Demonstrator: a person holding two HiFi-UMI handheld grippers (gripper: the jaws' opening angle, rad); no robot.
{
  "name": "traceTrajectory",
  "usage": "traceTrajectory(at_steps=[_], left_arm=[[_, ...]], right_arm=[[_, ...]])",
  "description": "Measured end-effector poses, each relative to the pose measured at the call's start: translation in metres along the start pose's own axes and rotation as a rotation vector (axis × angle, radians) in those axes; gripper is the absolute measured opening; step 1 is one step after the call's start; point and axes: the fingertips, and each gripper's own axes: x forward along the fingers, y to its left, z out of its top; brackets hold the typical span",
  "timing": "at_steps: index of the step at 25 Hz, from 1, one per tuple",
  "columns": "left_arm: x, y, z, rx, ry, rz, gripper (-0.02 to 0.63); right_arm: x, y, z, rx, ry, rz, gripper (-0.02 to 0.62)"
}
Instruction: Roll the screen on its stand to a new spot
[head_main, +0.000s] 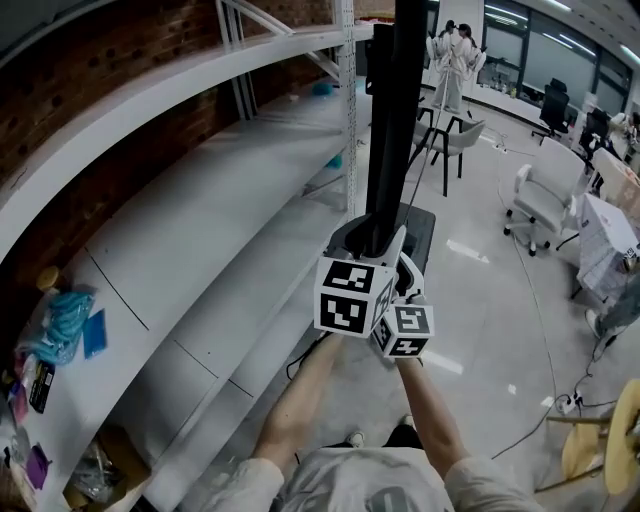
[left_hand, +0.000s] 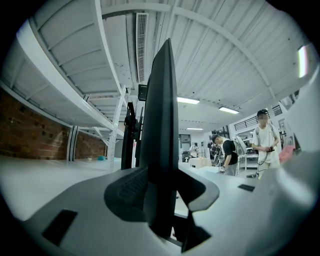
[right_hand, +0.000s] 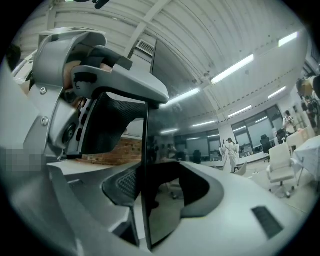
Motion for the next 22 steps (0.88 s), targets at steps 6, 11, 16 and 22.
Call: traceTrajectory(at_steps=[6,11,16,22], left_arm=[[-0.02,-0.017,0.004,-0.012,-0.026,-0.007,0.176],[-0.036,-0.038,0.008,-0.011,-0.039,-0.03,0.176],[-0.062,-0.048,0.005,-0.038,-0.051,-0.027,0.176],[-0.089,-0.066,0.005,-0.063,-0.04,0.004,0.166]], right_arm=[[-0.024,0.008,0.01,-0.011,-0.019,0.012,0.218],[-0.049,0.011,0.016,-0.011,-0.029,-0.005,0.218],[-0.073,0.027,0.018,-0.017,-0.027,0.015,0.218],[-0.102,0.039,0.022,-0.003,0.003,0.044,0.218]])
